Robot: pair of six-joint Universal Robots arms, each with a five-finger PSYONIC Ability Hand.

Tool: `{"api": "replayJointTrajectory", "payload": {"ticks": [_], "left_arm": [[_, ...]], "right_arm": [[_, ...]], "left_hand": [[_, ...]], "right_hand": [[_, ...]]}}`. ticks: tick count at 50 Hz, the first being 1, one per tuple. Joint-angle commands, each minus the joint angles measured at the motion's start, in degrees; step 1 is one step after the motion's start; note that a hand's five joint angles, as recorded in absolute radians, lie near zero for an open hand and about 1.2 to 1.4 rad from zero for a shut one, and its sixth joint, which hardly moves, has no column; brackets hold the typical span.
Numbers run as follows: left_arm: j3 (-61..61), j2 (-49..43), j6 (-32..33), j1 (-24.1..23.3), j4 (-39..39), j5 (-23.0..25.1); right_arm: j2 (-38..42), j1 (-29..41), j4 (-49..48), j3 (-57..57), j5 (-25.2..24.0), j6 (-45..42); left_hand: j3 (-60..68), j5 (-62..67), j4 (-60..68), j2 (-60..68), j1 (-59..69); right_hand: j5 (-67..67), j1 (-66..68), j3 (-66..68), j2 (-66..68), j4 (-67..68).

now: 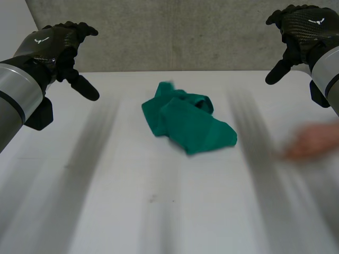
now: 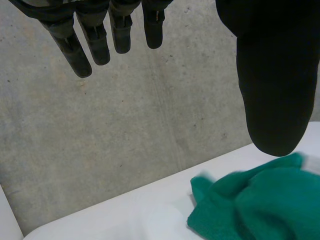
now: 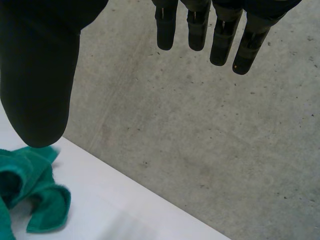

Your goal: Fold the towel.

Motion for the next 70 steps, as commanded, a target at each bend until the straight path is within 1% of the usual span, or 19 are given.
{"api": "replayJointTrajectory", "payload": {"ticks": [1, 9, 13, 16, 22, 26, 28, 31, 32, 33, 38, 46, 48, 50, 52, 58, 62, 63, 70], "left_arm": [[-0.43, -0.04, 0.05, -0.01, 0.07, 0.09], [-0.69, -0.39, 0.05, -0.10, 0.07, 0.00], [-0.87, -0.83, 0.22, -0.28, 0.07, 0.09], [-1.22, -1.01, 0.31, -0.63, 0.25, 0.17], [-0.25, -9.00, 3.03, -3.88, 8.67, 0.70], [2.03, -14.44, 7.77, -5.72, 11.05, 2.19], [4.84, -20.16, 14.36, -6.69, 11.93, 3.95], [6.69, -23.25, 17.97, -7.13, 11.94, 4.04], [6.95, -24.03, 18.85, -7.31, 11.94, 4.04], [7.04, -24.91, 19.55, -7.31, 11.94, 4.04], [5.02, -24.65, 18.94, -6.96, 11.94, 3.87], [-2.00, -18.42, 17.63, -4.68, 12.02, 3.78], [-3.67, -17.28, 16.66, -3.62, 11.94, 3.78], [-4.64, -16.22, 15.87, -3.09, 11.94, 3.78], [-5.96, -14.90, 14.47, -2.48, 12.02, 3.87], [-6.40, -14.63, 13.84, 0.33, 12.11, 4.13], [-5.70, -15.51, 13.93, 1.22, 12.99, 4.13], [-5.44, -15.95, 13.93, 1.22, 13.42, 4.22], [-1.75, -23.68, 14.28, 1.30, 17.91, 4.48]], "right_arm": [[0.08, 0.16, -0.05, 0.29, -2.01, -0.05], [0.42, 0.16, 0.47, 0.46, -5.25, -1.62], [1.13, 0.16, 2.93, 1.25, -7.81, -7.68], [4.02, 1.65, 6.97, 1.25, -7.81, -16.81], [8.24, 3.67, 7.86, 0.20, -7.72, -19.48], [14.11, 3.76, 7.60, -1.55, -8.16, -12.74], [15.54, 3.76, 7.51, -2.35, -8.34, -10.60], [20.03, 3.76, 7.33, -4.90, -8.78, -2.78], [25.07, 3.76, 5.42, -7.51, -10.00, 4.97], [26.43, 3.76, 4.88, -8.15, -10.53, 6.79], [35.04, 4.11, 3.03, -14.20, -13.26, 14.97], [45.07, 6.84, 3.46, -26.16, -11.50, 17.88], [46.04, 7.02, 3.47, -27.92, -10.63, 17.97], [46.13, 7.10, 3.47, -28.01, -10.54, 17.97], [46.22, 7.89, 3.81, -28.37, -11.15, 17.97], [44.20, 9.12, 8.38, -28.37, -12.20, 16.57], [36.64, 10.18, 11.73, -27.05, -12.47, 12.96], [29.59, 11.22, 12.34, -24.79, -12.64, 8.78], [11.54, 12.46, 12.95, -16.61, -15.19, -6.88]], "left_hand": [[-2.23, -2.57, -1.54, -1.60, -1.17], [-2.23, -2.57, -1.54, -1.60, -1.17], [-2.23, -2.57, -1.54, -1.60, -1.17], [-2.23, -2.57, -1.54, -1.60, -1.17], [-1.00, -1.35, -0.31, -0.38, 0.06], [-1.17, -1.52, -0.48, -0.55, -0.11], [-1.51, -1.85, -0.82, -0.89, -0.45], [-1.51, -1.85, -0.82, -0.89, -0.45], [-1.51, -1.85, -0.82, -0.89, -0.45], [-1.84, -2.19, -1.15, -1.22, -0.78], [-2.18, -2.53, -1.49, -1.56, -1.12], [-2.18, -2.53, -1.49, -1.56, -1.12], [-2.01, -2.36, -1.32, -1.39, -0.95], [-2.18, -2.52, -1.49, -1.56, -1.12], [-2.01, -2.36, -1.32, -1.39, -0.95], [-2.18, -2.53, -1.49, -1.56, -1.12], [-2.23, -2.57, -1.54, -1.60, -1.17], [-2.23, -2.57, -1.54, -1.60, -1.17], [-2.23, -2.57, -1.54, -1.60, -1.17]], "right_hand": [[-3.07, -1.56, -2.15, -2.82, -3.29], [-3.07, -1.56, -2.15, -2.82, -3.29], [-3.07, -1.56, -2.15, -2.82, -3.29], [-3.07, -1.56, -2.15, -2.82, -3.29], [-3.07, -1.56, -2.15, -2.82, -3.29], [-3.07, -1.56, -2.15, -2.82, -3.29], [-3.07, -1.56, -2.15, -2.82, -3.29], [-3.07, -1.56, -2.15, -2.82, -3.29], [-3.07, -1.56, -2.15, -2.82, -3.29], [-3.07, -1.56, -2.15, -2.82, -3.29], [0.37, 1.88, 1.29, 0.62, 0.15], [7.26, 8.77, 8.18, 7.51, 7.04], [29.84, 31.34, 30.75, 30.09, 29.61], [36.65, 38.15, 37.56, 36.90, 36.42], [66.82, 68.32, 67.73, 67.07, 66.59], [66.93, 68.44, 67.85, 67.18, 66.71], [66.93, 68.44, 67.85, 67.18, 66.71], [66.93, 68.44, 67.85, 67.18, 66.71], [66.93, 68.44, 67.85, 67.18, 66.71]]}}
